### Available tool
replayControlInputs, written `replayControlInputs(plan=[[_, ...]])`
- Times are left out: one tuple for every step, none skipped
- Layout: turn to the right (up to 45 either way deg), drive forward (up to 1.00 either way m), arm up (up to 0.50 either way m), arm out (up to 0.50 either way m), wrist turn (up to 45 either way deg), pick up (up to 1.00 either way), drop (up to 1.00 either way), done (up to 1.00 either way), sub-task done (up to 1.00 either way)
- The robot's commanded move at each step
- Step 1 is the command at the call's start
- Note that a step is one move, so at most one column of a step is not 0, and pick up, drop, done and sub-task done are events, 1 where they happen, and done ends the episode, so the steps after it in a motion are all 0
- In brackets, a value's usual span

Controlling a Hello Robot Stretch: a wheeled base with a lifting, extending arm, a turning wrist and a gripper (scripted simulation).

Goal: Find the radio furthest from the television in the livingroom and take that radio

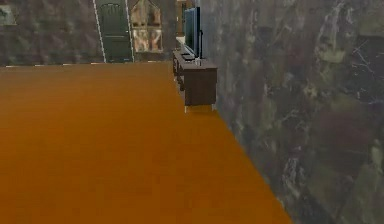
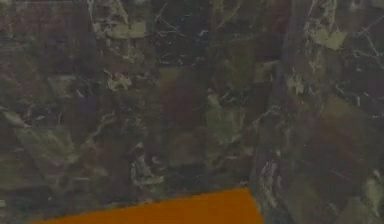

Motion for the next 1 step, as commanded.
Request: replayControlInputs(plan=[[-3.0,0.00,0.00,0.00,0.0,0.00,0.00,0.00,0.00]])
